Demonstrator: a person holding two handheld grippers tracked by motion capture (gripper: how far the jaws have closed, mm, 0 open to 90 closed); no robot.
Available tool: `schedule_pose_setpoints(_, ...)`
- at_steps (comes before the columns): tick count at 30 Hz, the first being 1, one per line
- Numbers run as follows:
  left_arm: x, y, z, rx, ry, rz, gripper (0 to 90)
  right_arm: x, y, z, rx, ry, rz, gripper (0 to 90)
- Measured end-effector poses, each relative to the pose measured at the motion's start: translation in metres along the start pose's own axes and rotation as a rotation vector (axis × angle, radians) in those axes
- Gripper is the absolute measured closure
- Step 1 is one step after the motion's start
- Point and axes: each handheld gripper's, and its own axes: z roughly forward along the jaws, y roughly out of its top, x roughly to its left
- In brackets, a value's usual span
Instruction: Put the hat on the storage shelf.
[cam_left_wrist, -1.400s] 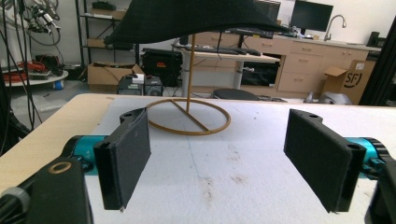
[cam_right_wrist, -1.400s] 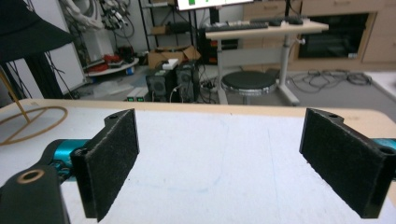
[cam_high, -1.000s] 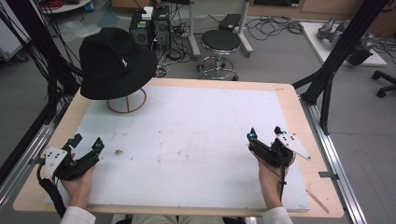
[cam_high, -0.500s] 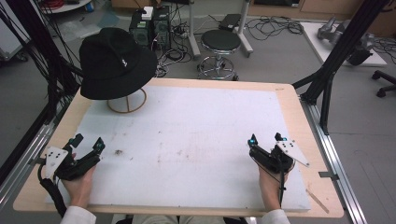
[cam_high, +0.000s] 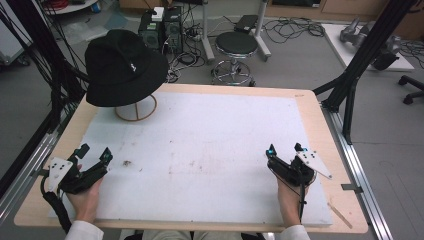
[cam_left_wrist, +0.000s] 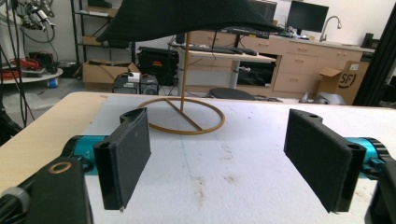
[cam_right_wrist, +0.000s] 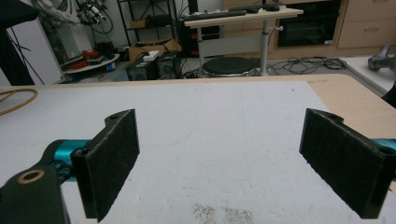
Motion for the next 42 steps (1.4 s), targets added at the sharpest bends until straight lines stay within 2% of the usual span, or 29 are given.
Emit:
schedule_pose_setpoints(7,-0.0003,-0.0002,0.0011,0.001,-0.003,-0.001,23.0,-0.0002,-0.0012,0.0006,0.006,0.004,0.003,11.0)
schedule_pose_setpoints(8,-0.0002,-0.0002,0.0009,0.001,-0.004,-0.003,23.0,-0.0005,-0.0013,0.0011,0.004,0.004,-0.011,11.0)
schedule_pose_setpoints(42,0.0011,-0.0006,0.0011,0.010,-0.010,-0.012,22.9,-0.0008,-0.0037,-0.0025,0.029,0.014,0.009,11.0)
